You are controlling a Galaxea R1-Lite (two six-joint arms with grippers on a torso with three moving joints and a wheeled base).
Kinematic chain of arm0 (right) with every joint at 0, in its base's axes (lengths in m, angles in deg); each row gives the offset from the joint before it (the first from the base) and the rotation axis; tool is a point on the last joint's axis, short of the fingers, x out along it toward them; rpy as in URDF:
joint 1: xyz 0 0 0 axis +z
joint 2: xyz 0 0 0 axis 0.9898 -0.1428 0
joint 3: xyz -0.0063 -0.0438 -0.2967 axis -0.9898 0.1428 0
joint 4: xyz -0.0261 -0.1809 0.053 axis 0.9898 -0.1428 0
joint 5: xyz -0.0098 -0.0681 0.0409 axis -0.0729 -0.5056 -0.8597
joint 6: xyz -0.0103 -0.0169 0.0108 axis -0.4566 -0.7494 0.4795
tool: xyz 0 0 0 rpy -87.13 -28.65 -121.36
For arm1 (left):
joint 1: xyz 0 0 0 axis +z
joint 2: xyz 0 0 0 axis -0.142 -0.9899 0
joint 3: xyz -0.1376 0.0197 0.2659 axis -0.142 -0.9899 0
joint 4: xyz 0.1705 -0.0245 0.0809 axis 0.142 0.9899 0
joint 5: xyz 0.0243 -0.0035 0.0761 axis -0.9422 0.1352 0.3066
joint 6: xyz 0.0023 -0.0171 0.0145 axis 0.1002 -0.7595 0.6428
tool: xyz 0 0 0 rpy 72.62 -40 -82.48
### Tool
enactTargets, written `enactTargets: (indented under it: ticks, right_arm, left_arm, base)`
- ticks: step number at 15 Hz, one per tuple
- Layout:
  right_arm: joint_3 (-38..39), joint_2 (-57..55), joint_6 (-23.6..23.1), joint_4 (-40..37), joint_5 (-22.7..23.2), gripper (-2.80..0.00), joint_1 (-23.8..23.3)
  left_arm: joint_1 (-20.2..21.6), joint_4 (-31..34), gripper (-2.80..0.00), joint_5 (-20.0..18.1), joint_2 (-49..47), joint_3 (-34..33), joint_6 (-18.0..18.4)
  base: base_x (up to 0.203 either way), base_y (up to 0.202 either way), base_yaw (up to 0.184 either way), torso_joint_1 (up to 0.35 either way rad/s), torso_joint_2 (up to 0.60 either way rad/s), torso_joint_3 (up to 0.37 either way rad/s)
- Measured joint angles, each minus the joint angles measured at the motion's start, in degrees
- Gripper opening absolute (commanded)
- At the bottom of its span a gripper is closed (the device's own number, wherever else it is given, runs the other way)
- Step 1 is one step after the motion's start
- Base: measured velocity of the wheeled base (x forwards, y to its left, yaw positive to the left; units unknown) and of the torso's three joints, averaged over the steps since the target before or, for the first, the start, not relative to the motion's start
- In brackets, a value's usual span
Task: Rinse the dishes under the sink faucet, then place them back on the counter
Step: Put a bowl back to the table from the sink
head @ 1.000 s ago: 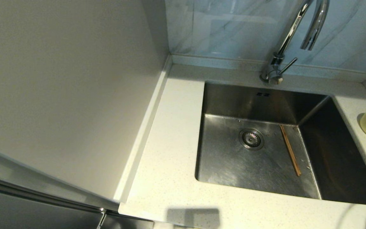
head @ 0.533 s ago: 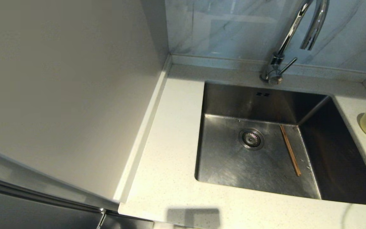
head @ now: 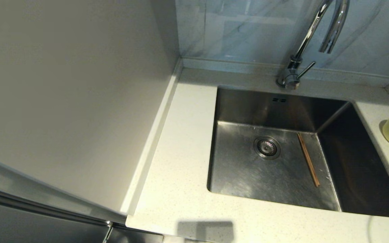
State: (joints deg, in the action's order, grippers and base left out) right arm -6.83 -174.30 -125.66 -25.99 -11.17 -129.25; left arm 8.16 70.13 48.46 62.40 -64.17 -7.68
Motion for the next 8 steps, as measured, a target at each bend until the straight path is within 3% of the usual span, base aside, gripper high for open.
enactTargets:
  ticks: [6, 7, 8]
  right_arm:
    - [1.7, 0.3, -1.0, -0.1, -0.2, -2.80, 1.4]
    - [1.9, 0.3, -1.0, -0.1, -0.3, 0.00, 1.4]
    - [2.1, 0.3, -1.0, -0.1, -0.3, 0.00, 1.5]
  left_arm:
    - [0.0, 0.0, -2.80, 0.0, 0.0, 0.0, 0.0]
    - [0.0, 0.0, -2.80, 0.0, 0.0, 0.0, 0.0]
    - [0.0, 0.0, -2.80, 0.0, 0.0, 0.0, 0.0]
  base:
    - [0.000, 0.000, 0.000, 0.000, 0.00, 0.000]
    - [0.000, 0.000, 0.000, 0.000, 0.00, 0.000]
    - [0.000, 0.000, 0.000, 0.000, 0.00, 0.000]
